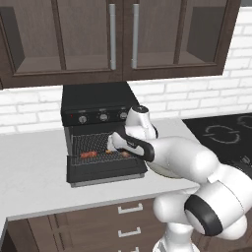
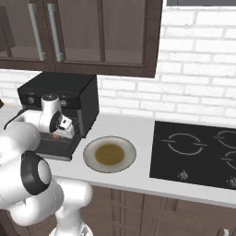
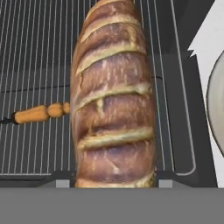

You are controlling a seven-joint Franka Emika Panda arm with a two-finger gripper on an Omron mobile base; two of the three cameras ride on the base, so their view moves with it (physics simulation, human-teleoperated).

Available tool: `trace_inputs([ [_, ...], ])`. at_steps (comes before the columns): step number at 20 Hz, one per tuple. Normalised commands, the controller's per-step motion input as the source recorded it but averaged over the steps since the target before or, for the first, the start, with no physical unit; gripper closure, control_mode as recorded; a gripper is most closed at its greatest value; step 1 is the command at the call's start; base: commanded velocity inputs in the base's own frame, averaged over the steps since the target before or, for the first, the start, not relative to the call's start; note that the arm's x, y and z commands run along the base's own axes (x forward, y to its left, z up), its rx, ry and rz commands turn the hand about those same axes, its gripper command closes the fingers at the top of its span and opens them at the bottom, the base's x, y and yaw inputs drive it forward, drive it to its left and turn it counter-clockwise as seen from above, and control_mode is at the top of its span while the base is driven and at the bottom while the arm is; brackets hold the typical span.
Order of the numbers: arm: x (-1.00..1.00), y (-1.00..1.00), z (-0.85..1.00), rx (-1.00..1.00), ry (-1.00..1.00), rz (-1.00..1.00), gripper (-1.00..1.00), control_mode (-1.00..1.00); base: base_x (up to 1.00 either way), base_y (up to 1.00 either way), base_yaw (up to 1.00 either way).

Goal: Pick up the kebab skewer and baguette bread, and place them inside the toaster oven. Close the toaster oven door and start by setting the timer.

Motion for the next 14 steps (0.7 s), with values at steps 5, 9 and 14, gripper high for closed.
trace_inputs([
  [5,-0.21,0.0,0.41,0.0,-0.11,0.0,-1.0,-1.0,0.0,0.0,0.0],
  [9,-0.32,0.0,0.16,-0.01,-0.02,0.0,-1.0,-1.0,0.0,0.0,0.0],
  [14,-0.81,0.18,0.2,0.0,-0.01,0.0,-1.0,-1.0,0.0,0.0,0.0],
])
